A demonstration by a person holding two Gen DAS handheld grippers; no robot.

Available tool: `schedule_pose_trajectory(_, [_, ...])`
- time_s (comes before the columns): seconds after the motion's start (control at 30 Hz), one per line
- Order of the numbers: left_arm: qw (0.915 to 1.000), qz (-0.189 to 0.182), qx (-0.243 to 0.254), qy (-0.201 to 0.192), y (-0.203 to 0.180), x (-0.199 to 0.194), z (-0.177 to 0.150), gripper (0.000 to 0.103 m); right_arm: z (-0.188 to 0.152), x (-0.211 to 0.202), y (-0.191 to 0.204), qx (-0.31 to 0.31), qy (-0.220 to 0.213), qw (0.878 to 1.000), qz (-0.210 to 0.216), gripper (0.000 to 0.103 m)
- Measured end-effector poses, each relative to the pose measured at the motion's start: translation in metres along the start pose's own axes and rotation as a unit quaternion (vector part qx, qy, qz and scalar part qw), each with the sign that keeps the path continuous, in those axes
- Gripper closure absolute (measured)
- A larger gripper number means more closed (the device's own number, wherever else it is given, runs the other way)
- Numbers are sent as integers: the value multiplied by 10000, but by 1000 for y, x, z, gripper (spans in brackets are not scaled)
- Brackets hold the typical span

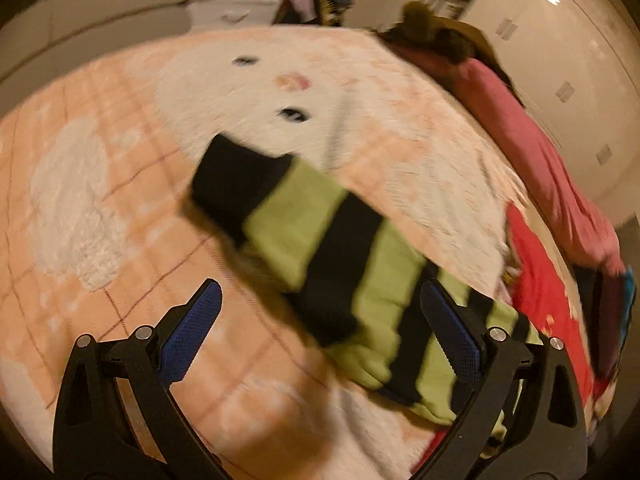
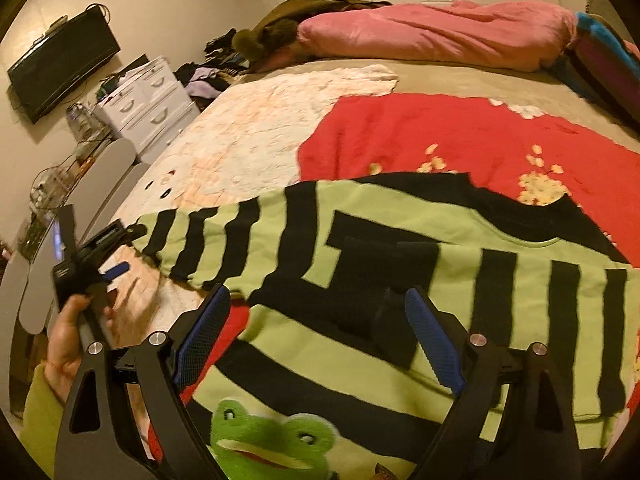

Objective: Fold small clothes
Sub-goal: 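Move the left gripper to the other sleeve cuff, grasp and lift it, then fold the held sleeve across the sweater body with the left gripper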

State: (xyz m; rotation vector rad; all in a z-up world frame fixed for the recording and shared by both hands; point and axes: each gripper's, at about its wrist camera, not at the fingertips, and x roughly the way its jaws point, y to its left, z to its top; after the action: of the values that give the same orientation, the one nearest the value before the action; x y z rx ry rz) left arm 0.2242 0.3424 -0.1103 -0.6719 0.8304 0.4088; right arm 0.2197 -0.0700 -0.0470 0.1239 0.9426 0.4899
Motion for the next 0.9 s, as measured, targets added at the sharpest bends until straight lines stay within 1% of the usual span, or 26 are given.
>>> schedule_pose_trajectory(0.03, [9998, -28, -172, 75, 8, 7, 1, 15, -1, 2, 2, -14, 22, 10000, 14, 15])
schedule_pose_trajectory(0.1, [9992, -144, -354, 138, 17, 15, 3, 19, -5, 6, 2, -24, 97, 9999, 25, 15])
schedule_pose_trajectory(0.17, [9994, -152, -303, 118, 20, 22, 7, 25, -7, 8, 1, 5, 143, 9999, 22, 15])
schedule_pose_trajectory(0.23, [9992, -286, -289, 20, 21, 24, 12, 27, -9, 8, -4, 61, 161, 9998, -21, 15])
schedule_pose_trajectory(0.3, [9984, -416, -392, -37, 24, 27, 16, 31, -11, 7, -9, 125, 152, 9998, -70, 15])
schedule_pose_trajectory(0.37, [9982, -426, -399, -127, 26, 32, 17, 40, -12, 7, -14, 190, 146, 9996, -122, 15])
schedule_pose_trajectory(0.4, [9983, -429, -381, -137, 25, 34, 17, 43, -12, 6, -17, 220, 142, 9996, -142, 15])
schedule_pose_trajectory(0.43, [9982, -446, -376, -156, 25, 36, 17, 52, -13, 6, -19, 242, 149, 9995, -165, 15])
schedule_pose_trajectory(0.47, [9978, -491, -390, -191, 26, 37, 18, 69, -14, 5, -20, 254, 156, 9994, -176, 15])
schedule_pose_trajectory(0.5, [9971, -586, -436, -216, 28, 37, 19, 80, -16, 3, -23, 271, 167, 9993, -189, 15])
schedule_pose_trajectory(0.53, [9950, -819, -516, -227, 30, 36, 21, 92, -17, 2, -24, 279, 170, 9993, -194, 15])
schedule_pose_trajectory(0.6, [9948, -883, -421, -289, 25, 29, 21, 95, -20, -1, -28, 312, 159, 9991, -220, 15])
schedule_pose_trajectory(0.67, [9945, -938, -127, -451, 11, 14, 22, 97, -21, -6, -35, 398, 145, 9988, -233, 15])
schedule_pose_trajectory(0.73, [9922, -1053, 158, -645, -5, -4, 23, 97, -21, -9, -40, 495, 115, 9985, -224, 15])
schedule_pose_trajectory(0.83, [9851, -1240, 705, -957, -39, -40, 17, 97, -23, -18, -52, 646, 39, 9976, -234, 15])
schedule_pose_trajectory(0.9, [9807, -1381, 920, -1034, -56, -57, 9, 97, -24, -25, -59, 746, -13, 9969, -231, 15])
